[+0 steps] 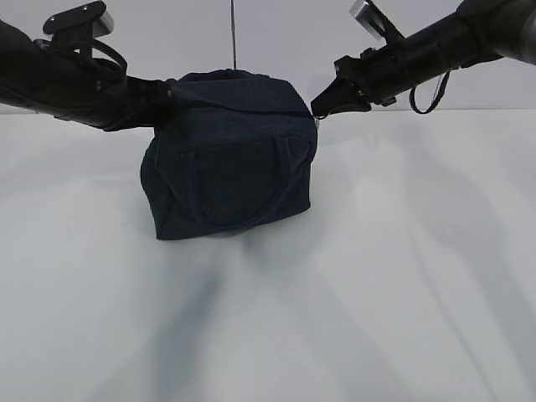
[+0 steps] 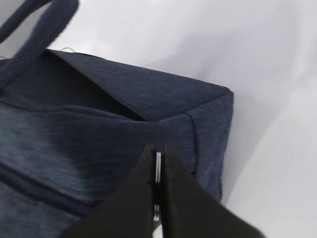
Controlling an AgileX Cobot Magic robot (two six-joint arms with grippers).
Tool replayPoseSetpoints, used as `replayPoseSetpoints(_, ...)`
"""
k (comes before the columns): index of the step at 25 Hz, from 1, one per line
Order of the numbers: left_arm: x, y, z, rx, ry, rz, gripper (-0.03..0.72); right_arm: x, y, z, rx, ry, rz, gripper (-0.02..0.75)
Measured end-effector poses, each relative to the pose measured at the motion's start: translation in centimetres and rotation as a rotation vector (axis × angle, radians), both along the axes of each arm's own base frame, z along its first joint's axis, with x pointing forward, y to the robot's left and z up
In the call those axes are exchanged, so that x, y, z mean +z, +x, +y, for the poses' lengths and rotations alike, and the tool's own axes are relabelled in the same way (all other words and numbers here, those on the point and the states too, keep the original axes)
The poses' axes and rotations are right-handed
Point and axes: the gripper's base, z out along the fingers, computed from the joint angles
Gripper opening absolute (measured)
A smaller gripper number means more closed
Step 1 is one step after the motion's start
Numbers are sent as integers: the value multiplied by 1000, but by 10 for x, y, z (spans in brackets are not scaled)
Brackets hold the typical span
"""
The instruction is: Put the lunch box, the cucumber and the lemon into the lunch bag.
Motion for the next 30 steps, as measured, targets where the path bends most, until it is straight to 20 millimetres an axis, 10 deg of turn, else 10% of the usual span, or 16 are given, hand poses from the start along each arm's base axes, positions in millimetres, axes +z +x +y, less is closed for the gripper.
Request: replayPoseSetpoints(30, -13, 2, -4, -14, -5, 45, -4, -105, 17, 12, -86, -21, 149, 7)
